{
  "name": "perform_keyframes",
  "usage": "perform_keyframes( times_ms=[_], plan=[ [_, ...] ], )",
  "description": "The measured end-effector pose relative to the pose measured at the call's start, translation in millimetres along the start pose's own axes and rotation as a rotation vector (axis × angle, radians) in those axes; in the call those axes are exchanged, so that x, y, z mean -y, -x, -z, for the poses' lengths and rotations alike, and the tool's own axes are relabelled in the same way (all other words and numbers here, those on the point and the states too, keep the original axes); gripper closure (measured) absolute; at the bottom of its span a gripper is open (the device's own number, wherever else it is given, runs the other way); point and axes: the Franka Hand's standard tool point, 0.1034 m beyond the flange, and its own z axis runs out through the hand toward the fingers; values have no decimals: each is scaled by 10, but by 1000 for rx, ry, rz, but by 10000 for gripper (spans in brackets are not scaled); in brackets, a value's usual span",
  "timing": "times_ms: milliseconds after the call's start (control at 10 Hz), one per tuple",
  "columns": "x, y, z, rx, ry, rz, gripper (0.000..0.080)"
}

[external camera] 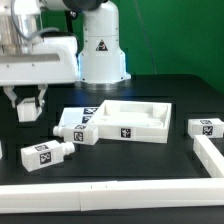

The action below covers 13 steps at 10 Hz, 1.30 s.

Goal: Assemble square table

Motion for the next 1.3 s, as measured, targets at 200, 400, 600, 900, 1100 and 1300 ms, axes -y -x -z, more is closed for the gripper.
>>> perform_keyframes(
  times_ms=[200, 400, 600, 900, 1100, 1300],
  plan=[
    [-90, 239, -226, 15, 45, 9, 520],
    [-88, 256, -237, 18, 45, 9, 520],
    [-57, 246, -236, 25, 38, 18, 451],
    [201, 30, 0, 25, -5, 154, 182],
    [318, -121, 175, 9, -5, 324, 152],
    [304, -84, 130, 19, -8, 303, 151]
  ],
)
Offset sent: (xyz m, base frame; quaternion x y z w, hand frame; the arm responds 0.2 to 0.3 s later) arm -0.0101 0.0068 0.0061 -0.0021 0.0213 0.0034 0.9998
